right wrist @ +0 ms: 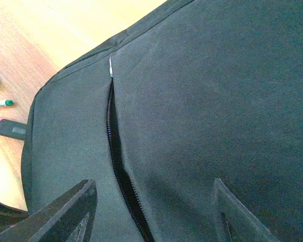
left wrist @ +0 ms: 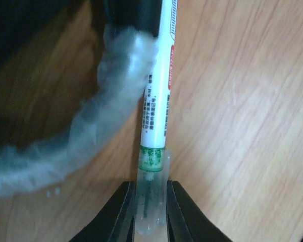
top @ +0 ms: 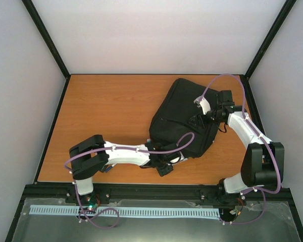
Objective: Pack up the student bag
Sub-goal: Pick up the stationery from the center of the board, then place the stationery in the student bag.
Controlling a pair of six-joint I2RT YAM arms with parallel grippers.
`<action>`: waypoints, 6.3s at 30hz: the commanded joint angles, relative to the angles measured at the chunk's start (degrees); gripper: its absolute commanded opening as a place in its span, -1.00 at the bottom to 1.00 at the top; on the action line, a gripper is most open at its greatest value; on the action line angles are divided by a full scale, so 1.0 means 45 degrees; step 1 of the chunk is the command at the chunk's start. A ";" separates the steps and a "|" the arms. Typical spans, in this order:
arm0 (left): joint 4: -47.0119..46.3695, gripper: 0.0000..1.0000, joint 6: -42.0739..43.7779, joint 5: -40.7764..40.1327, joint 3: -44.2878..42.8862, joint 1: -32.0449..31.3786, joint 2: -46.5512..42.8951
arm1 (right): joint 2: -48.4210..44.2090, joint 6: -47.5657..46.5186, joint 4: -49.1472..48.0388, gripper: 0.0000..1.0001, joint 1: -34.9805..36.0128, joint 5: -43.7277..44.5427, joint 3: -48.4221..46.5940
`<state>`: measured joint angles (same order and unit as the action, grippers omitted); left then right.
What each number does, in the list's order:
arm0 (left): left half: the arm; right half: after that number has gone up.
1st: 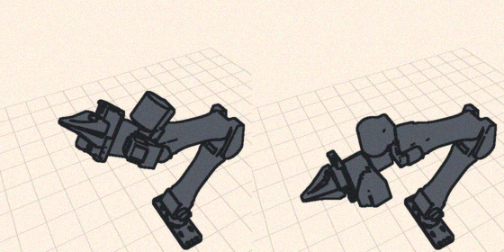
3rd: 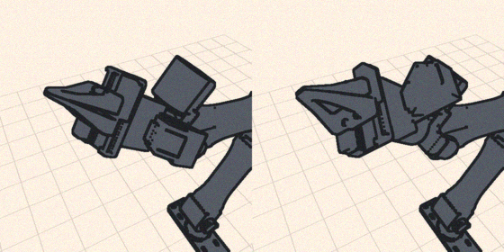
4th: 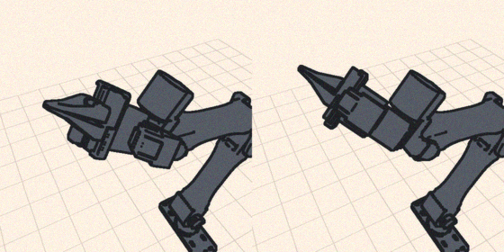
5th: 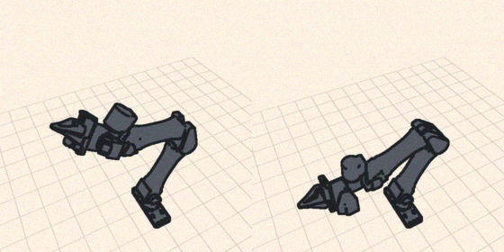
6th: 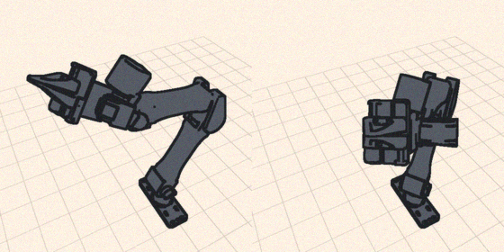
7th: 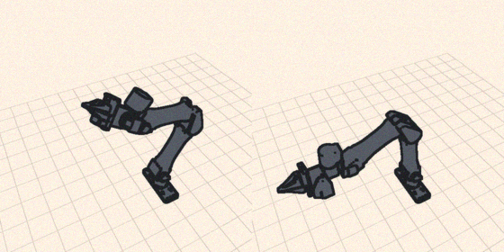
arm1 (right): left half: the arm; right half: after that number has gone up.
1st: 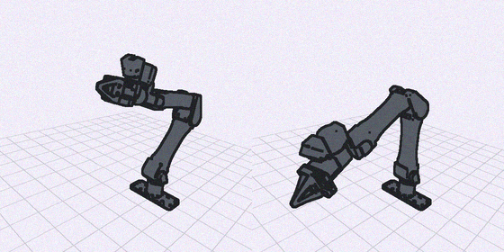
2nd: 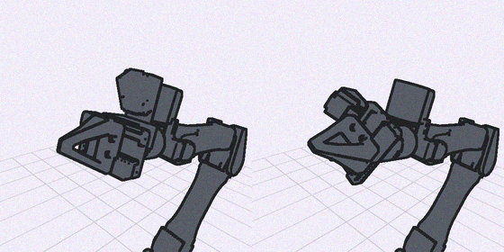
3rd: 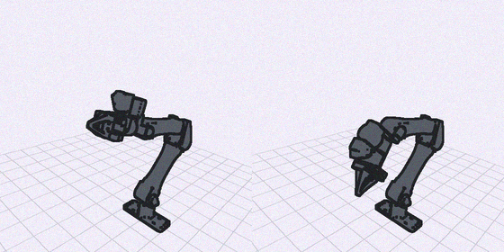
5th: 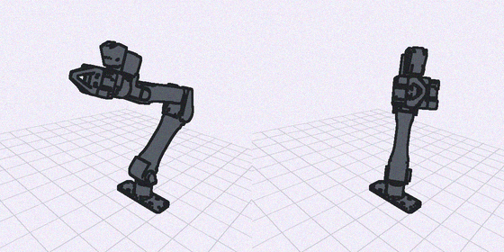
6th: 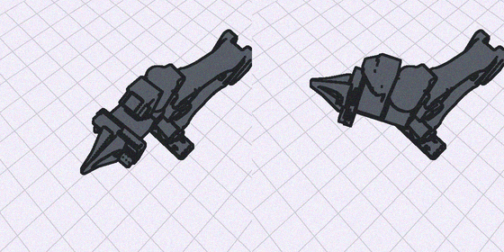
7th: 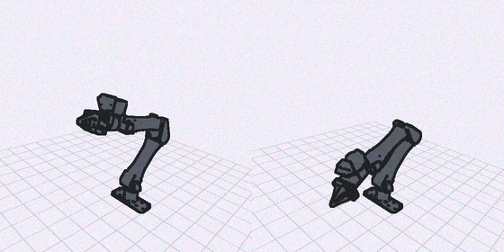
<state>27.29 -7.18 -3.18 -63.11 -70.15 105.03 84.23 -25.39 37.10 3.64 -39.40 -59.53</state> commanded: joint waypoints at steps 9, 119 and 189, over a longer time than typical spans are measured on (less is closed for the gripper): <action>0.2131 -0.31 -0.1736 0.0511 0.1795 -0.0121 -0.2493 | -0.0074 -0.0237 0.0251 0.29 0.0070 -0.0144 -0.0140; 0.0270 -0.17 -0.3181 0.4192 -0.5662 0.5550 0.0683 | -0.1310 -0.0910 -0.1676 -0.94 0.3702 0.6818 0.0612; -0.0192 -0.07 -0.5671 0.1322 0.2096 0.5921 -0.4632 | -0.0549 -0.0355 -0.0344 -0.92 0.3699 0.5610 -0.0517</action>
<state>19.46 -26.26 6.07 -55.37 -43.99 86.26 80.25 -29.02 31.33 19.90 -8.69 -57.45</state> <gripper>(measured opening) 0.438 0.043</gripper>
